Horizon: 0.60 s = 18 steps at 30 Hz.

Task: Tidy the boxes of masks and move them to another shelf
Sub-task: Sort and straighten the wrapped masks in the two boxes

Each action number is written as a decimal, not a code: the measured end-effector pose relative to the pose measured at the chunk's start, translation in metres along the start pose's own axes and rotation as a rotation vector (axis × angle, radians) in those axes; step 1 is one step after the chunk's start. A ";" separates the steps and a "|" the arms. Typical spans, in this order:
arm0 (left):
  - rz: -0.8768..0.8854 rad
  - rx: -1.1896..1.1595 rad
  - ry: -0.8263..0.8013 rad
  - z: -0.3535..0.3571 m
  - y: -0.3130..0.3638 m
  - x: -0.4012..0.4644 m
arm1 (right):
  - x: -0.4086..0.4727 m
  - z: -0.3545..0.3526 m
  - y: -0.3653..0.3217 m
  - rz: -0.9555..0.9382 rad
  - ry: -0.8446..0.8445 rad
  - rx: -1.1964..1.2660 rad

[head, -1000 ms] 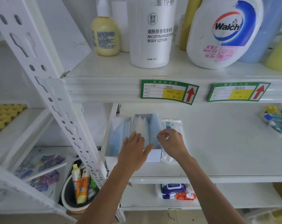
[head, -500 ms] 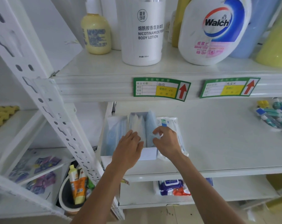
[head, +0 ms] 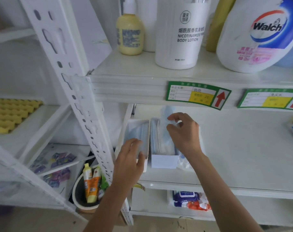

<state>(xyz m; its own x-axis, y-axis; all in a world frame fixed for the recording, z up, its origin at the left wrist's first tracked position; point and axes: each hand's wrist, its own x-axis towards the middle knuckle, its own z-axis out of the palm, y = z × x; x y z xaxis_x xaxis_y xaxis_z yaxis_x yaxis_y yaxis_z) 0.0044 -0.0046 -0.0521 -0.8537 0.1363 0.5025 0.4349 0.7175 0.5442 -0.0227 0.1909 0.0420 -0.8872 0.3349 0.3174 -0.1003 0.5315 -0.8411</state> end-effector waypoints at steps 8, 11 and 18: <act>-0.256 -0.184 -0.003 -0.006 0.008 -0.001 | -0.024 0.086 -0.024 -0.019 -0.209 0.090; -0.226 -0.042 -0.061 -0.004 0.004 -0.001 | -0.035 0.102 -0.011 0.073 -0.221 0.095; -0.240 0.154 -0.138 -0.005 0.015 0.004 | -0.045 0.096 0.007 0.119 -0.289 0.115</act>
<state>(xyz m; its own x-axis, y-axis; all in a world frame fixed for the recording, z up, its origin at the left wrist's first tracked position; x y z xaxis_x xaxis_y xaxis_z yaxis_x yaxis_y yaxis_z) 0.0090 0.0033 -0.0390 -0.9620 0.0345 0.2707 0.1770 0.8340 0.5226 -0.0266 0.1049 -0.0206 -0.9852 0.1459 0.0901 -0.0236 0.4047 -0.9141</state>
